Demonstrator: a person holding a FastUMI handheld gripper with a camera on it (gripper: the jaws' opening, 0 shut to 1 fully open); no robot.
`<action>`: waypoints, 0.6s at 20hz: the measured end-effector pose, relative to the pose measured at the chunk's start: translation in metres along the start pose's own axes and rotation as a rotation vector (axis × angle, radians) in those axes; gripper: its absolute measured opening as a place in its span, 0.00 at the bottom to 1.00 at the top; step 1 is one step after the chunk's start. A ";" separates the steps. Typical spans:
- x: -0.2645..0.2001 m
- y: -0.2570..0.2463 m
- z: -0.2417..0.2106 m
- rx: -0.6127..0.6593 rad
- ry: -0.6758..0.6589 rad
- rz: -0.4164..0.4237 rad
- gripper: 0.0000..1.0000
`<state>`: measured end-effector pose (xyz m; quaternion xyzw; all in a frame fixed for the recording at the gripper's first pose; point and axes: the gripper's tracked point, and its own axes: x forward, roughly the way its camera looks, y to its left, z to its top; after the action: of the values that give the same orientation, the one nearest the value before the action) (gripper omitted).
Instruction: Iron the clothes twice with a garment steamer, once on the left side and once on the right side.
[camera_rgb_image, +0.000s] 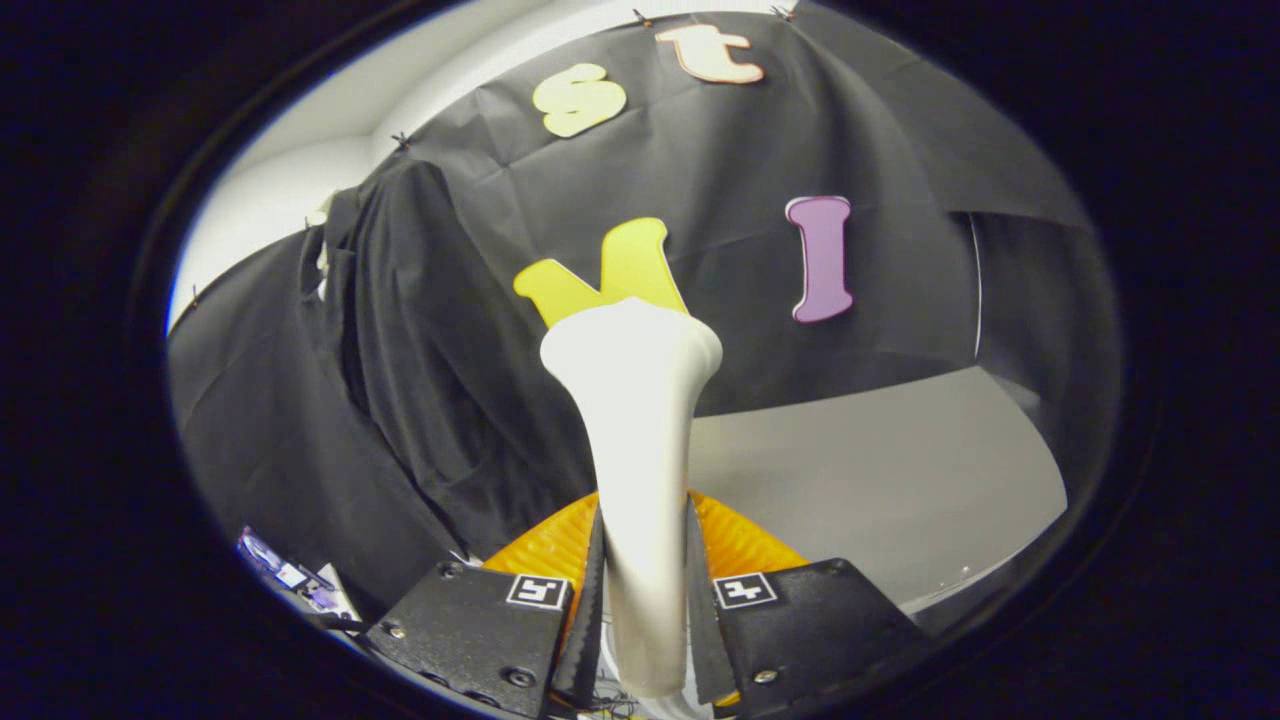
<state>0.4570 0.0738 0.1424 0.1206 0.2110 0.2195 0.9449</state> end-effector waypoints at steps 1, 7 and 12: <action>-0.007 0.014 0.004 -0.010 -0.025 -0.009 0.40; -0.034 0.096 0.042 -0.110 -0.178 -0.081 0.40; -0.043 0.165 0.071 -0.210 -0.290 -0.159 0.40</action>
<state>0.3945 0.1883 0.2725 0.0346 0.0573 0.1455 0.9871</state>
